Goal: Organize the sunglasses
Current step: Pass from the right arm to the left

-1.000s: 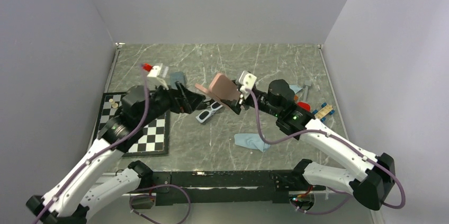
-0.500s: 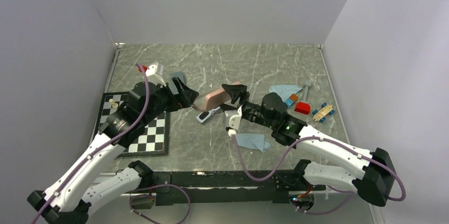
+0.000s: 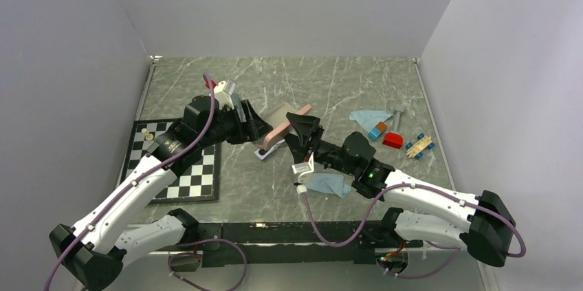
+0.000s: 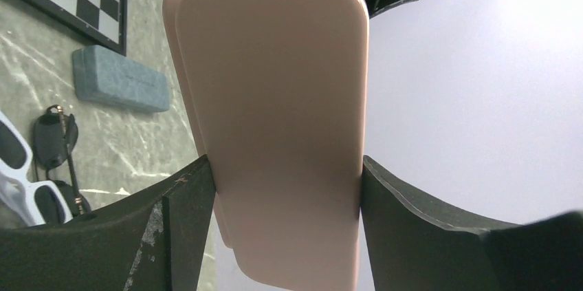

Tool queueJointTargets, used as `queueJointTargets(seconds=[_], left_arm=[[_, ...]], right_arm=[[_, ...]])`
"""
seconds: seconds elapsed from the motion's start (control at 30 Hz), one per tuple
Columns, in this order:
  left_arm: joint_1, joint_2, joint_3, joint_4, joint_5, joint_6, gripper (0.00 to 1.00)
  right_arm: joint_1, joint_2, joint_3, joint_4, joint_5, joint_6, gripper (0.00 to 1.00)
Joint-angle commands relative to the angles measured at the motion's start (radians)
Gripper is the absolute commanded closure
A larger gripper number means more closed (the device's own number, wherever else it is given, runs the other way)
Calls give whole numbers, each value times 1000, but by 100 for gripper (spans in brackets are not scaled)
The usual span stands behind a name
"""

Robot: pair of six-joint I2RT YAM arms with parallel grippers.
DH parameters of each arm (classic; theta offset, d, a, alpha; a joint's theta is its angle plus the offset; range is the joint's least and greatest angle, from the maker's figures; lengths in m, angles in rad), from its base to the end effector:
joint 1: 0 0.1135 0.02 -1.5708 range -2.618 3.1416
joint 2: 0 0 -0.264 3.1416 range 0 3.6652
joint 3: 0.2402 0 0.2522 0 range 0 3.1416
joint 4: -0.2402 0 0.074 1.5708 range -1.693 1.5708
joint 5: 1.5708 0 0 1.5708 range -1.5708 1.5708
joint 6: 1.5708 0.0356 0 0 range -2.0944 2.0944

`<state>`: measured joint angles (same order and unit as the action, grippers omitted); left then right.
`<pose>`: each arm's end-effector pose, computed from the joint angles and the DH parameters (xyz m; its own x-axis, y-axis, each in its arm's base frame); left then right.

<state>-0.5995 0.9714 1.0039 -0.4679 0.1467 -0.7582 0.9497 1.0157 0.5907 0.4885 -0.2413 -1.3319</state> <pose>0.1729 -0.1245 0.3533 -0.7119 -0.3374 -0.6159 0.2453 0.7024 -0.6682 0.1311 0.1978 0.2984 0.9108 -0.3484 -0.2214 -0.1838 0.1380 -0.9732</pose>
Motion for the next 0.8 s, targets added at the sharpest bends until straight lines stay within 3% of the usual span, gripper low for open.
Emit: queueJointTargets(seconds=[0.0, 0.1, 0.23, 0.27, 0.3, 0.33, 0.43, 0.63, 0.77], left_arm=[[4, 0, 5, 47, 58, -14, 22], [3, 3, -6, 58, 73, -20, 38], [5, 0, -21, 66, 61, -35, 76], [4, -3, -26, 73, 59, -38, 88], [5, -8, -34, 82, 54, -45, 98], [4, -14, -40, 92, 45, -52, 100], [4, -43, -42, 112, -23, -57, 100], [4, -101, -40, 156, -274, -24, 100], [4, -136, -118, 243, -454, -23, 100]], right_arm=[[10, -14, -4, 157, -36, -73, 100], [11, -18, 5, 141, -63, -77, 100], [12, -16, -2, 155, -60, -64, 100], [12, -14, -6, 167, -55, -49, 97], [13, -13, -7, 182, -45, -29, 83], [14, -10, -7, 192, -35, -10, 59], [14, -5, -1, 203, 3, 19, 3], [14, -46, 5, 179, 23, 216, 0], [14, -83, 41, 212, 166, 686, 0]])
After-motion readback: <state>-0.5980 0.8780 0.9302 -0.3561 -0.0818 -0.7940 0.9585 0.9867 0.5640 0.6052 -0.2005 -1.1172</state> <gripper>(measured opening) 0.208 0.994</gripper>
